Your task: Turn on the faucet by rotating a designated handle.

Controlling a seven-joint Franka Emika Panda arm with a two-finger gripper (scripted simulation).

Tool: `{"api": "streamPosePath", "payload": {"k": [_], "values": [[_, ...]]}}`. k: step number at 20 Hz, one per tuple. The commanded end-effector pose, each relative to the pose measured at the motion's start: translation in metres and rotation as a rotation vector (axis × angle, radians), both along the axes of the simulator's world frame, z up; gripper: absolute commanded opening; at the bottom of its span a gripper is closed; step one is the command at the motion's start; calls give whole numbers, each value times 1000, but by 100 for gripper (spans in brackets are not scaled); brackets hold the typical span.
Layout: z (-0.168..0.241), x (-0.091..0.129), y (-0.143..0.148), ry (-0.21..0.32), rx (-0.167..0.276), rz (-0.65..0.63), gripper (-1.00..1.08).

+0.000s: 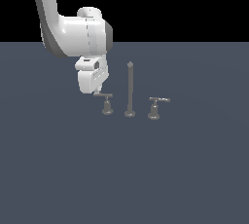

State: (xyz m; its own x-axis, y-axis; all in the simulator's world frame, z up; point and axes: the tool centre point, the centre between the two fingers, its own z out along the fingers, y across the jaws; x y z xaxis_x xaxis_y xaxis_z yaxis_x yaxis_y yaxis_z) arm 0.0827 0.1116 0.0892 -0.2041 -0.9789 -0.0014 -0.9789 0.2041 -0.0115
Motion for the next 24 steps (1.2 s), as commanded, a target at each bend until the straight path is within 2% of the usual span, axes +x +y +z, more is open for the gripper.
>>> {"api": "streamPosePath", "payload": {"k": [1,13,15,24], "values": [[0,-6,1,3,0,1,-100],[0,-44,6,11,1,8,-100],[0,-36,9,-1,6,11,-100],[0,-61,-12,7,3,9,-100]]}}
